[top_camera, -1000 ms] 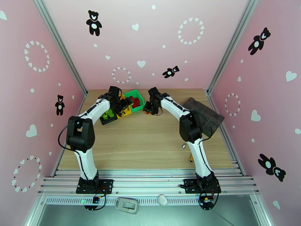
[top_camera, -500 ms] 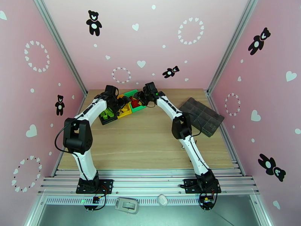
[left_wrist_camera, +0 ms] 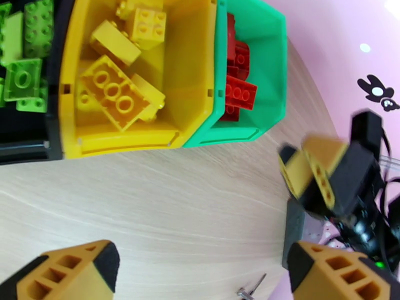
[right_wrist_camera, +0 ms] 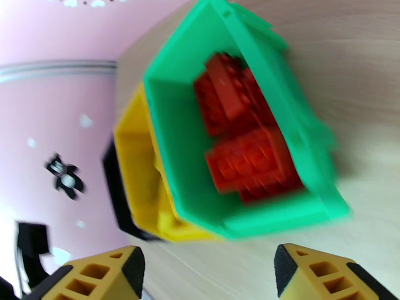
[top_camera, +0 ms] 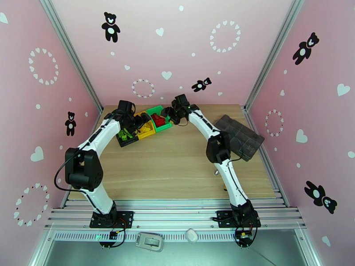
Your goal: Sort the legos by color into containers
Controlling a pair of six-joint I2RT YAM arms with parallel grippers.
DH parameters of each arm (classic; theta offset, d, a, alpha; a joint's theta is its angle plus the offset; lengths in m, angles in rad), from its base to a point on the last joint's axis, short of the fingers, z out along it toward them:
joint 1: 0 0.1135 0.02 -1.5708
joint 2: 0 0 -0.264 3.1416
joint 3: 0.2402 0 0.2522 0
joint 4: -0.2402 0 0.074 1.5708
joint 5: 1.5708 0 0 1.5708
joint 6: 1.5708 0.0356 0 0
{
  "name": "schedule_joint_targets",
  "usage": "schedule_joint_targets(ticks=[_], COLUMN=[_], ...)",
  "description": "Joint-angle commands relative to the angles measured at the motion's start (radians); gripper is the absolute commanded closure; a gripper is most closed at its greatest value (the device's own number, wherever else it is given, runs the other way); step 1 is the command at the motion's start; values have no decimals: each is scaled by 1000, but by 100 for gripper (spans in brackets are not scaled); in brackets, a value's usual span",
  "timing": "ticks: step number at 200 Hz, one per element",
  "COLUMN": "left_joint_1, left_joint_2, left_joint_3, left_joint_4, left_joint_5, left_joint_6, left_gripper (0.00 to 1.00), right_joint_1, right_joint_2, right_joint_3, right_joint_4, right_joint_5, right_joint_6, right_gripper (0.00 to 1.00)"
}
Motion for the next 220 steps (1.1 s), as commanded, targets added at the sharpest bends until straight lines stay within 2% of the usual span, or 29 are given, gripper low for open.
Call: schedule_joint_targets(ticks=[1, 23, 47, 70, 87, 103, 106, 109, 111, 130, 141, 151, 166, 179, 197, 220], left_joint_1=[3, 4, 2, -3, -17, -20, -19, -20, -20, -18, -17, -9, -4, -1, 11, 20], left_joint_2=[-97, -194, -320, -469, -569, -635, -642, -647, -650, -649, -657, -679, -692, -670, -614, -549], left_joint_3=[-40, -94, -156, -258, -331, -393, -403, -409, -413, -397, -388, -399, -435, -427, -370, -357], left_joint_4=[-32, -21, 13, 110, 206, 316, 335, 350, 358, 374, 392, 436, 566, 574, 550, 529], left_joint_5=[-88, -156, -256, -407, -574, -678, -697, -714, -728, -841, -890, -925, -919, -956, -1092, -1052], left_joint_6=[96, 150, 202, 236, 264, 336, 356, 376, 400, 507, 522, 521, 589, 630, 604, 665], left_gripper=[2, 2, 3, 3, 2, 1, 2, 2, 2, 1, 2, 2, 2, 2, 2, 2], right_joint_1=[3, 2, 3, -1, 1, 0, 0, 1, 0, -18, -38, -70, -120, -136, -145, -204], right_joint_2=[-223, -389, -570, -775, -935, -1072, -1095, -1118, -1129, -1233, -1269, -1289, -1311, -1322, -1340, -1350], right_joint_3=[-125, -297, -456, -636, -778, -914, -940, -965, -980, -1113, -1182, -1218, -1240, -1261, -1346, -1478], right_joint_4=[-122, -145, -178, -121, -1, 135, 162, 187, 202, 314, 354, 360, 344, 364, 521, 683], right_joint_5=[149, 289, 514, 724, 830, 948, 970, 994, 1007, 1126, 1199, 1203, 1153, 1161, 1144, 1048], right_joint_6=[-182, -241, -272, -294, -366, -423, -434, -441, -446, -472, -428, -420, -428, -450, -595, -679], right_gripper=[23, 22, 24, 23, 21, 19, 15, 3, 2, 1, 1, 1, 1, 1, 1, 1])
